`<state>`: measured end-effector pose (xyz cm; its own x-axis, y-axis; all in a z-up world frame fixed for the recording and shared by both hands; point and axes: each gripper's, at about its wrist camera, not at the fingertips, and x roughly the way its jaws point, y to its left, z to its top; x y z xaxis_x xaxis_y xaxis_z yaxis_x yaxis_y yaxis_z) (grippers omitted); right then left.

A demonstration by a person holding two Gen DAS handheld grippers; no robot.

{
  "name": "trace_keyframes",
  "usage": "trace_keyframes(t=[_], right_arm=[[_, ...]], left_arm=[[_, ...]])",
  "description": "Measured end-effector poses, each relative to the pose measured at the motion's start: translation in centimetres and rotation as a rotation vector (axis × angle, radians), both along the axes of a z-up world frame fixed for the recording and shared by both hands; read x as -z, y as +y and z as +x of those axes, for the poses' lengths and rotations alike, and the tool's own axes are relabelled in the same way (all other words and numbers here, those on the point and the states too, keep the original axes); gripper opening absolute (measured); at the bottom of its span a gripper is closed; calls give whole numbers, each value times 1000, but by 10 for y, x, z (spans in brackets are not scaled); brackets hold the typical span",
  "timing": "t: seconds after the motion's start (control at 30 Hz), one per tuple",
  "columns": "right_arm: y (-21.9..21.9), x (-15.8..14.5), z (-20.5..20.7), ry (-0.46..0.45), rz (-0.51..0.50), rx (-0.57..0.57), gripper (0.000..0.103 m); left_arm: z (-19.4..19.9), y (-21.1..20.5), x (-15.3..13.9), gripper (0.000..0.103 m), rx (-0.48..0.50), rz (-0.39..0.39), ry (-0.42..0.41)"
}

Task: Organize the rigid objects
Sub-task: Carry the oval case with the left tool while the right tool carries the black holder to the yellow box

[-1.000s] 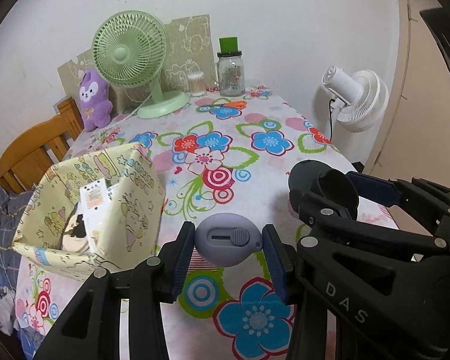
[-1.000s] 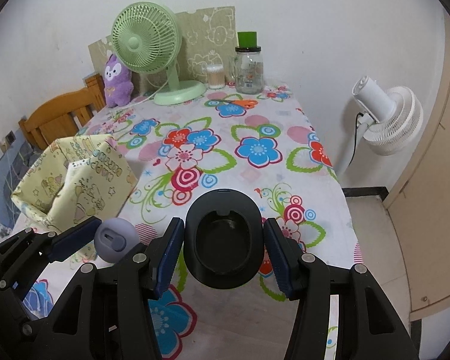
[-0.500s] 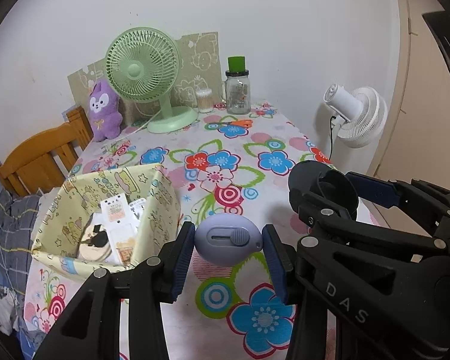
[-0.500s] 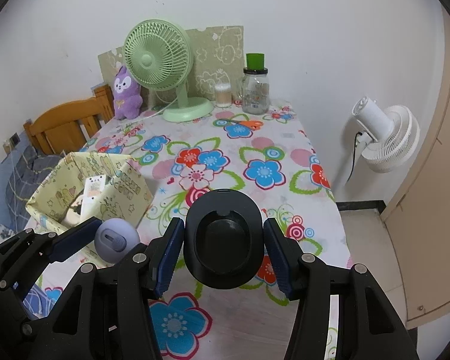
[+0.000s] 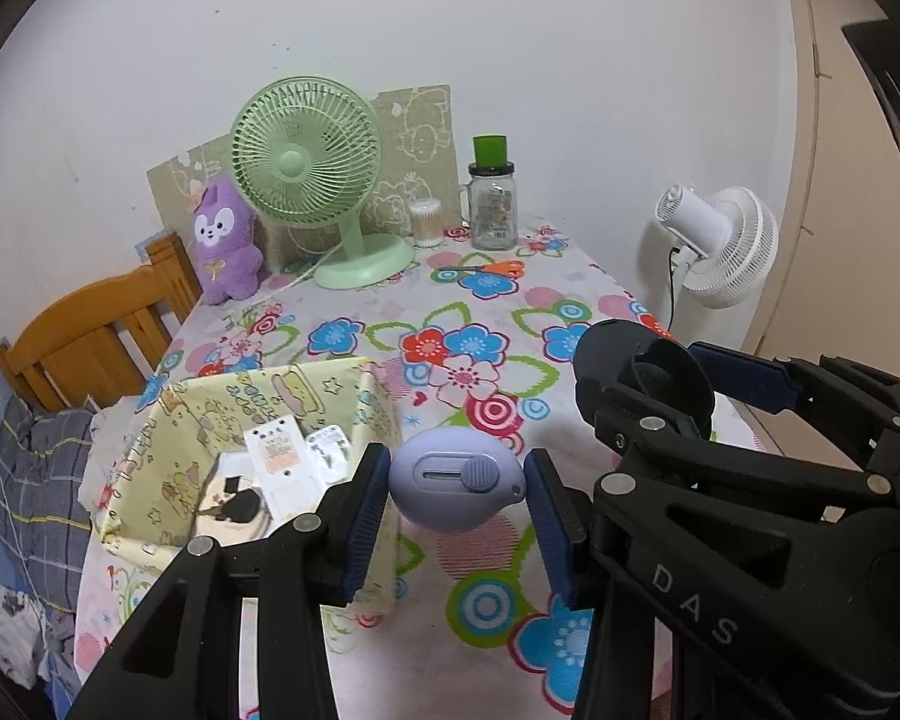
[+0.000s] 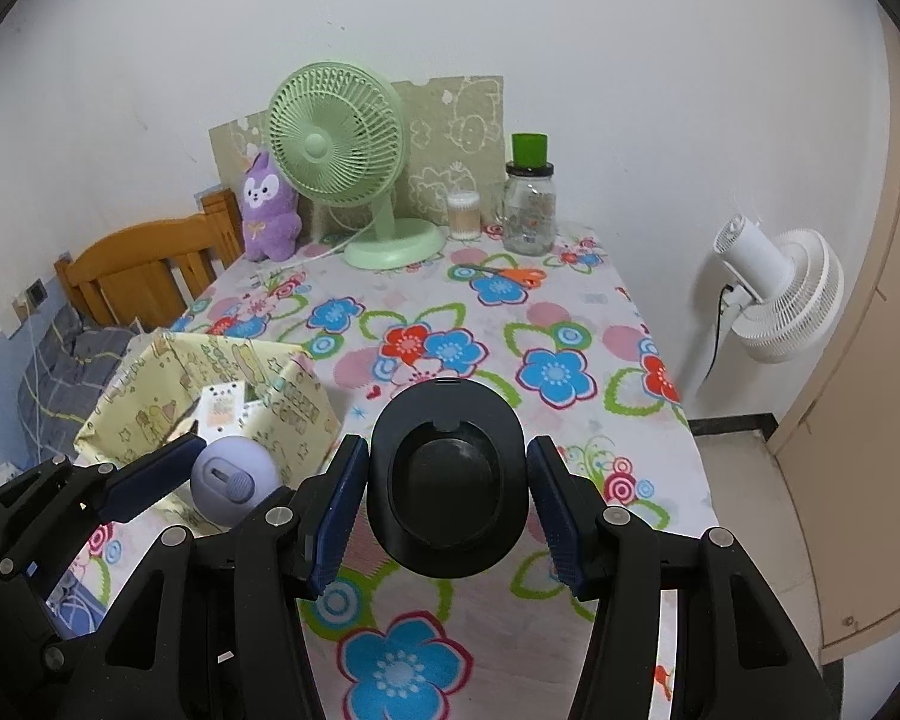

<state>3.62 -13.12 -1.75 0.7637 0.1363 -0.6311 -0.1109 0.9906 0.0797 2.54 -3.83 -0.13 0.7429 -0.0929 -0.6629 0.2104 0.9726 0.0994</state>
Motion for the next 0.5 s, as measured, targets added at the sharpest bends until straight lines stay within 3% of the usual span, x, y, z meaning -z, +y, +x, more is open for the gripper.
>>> trace_keyframes(t=[0.5], right_arm=[[43, 5, 26, 23, -1, -40, 58]], left_arm=[[24, 43, 7, 47, -38, 3, 15]])
